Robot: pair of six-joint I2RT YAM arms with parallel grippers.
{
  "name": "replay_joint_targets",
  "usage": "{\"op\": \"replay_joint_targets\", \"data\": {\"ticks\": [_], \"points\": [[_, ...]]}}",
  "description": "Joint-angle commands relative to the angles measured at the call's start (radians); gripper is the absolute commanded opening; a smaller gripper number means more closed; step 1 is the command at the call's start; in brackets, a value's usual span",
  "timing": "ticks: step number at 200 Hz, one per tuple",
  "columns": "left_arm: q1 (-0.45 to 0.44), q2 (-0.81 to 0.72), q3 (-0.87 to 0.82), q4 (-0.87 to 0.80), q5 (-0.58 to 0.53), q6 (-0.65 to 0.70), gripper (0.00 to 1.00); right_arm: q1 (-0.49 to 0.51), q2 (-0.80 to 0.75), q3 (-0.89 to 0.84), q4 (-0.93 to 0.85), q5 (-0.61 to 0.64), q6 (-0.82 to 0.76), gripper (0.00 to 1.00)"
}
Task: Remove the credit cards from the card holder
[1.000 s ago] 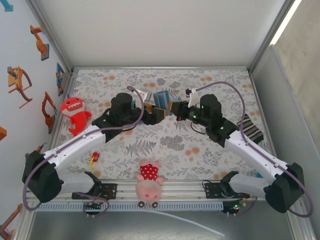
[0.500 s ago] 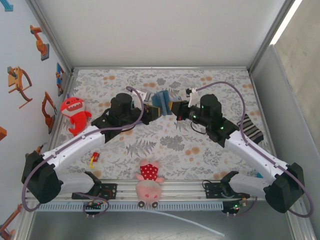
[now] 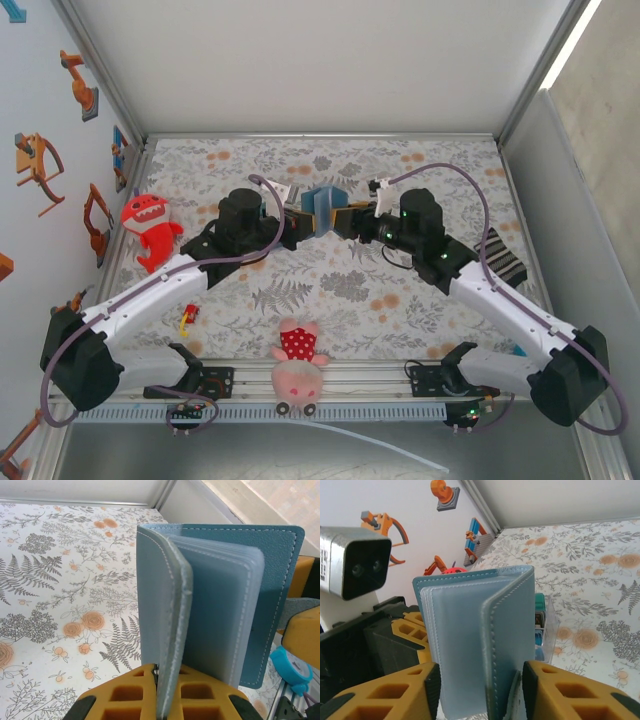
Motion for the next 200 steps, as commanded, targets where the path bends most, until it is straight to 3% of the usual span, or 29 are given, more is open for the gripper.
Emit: {"op": "replay_joint_targets", "data": {"ticks": [1,40,103,136,200], "points": [[-0.005,-0.029,0.001,0.045,0.007,-0.003,0.0,0.015,0.01,0.05,-0.009,-0.015,-0.026,0.56],[-0.004,-0.023,0.005,0.065,0.01,-0.027,0.0,0.048,0.034,0.084,-0.073,0.068,-0.082,0.72],[-0.005,-0.033,-0.007,0.083,0.043,-0.044,0.0,0.063,0.068,0.118,-0.11,0.136,-0.121,0.74],[-0.004,-0.044,-0.023,0.117,0.072,-0.043,0.0,0.063,0.076,0.123,-0.119,0.163,-0.123,0.72],[0.004,-0.052,-0.033,0.124,0.095,-0.048,0.0,0.063,0.042,0.104,-0.12,0.231,-0.117,0.55]]}}
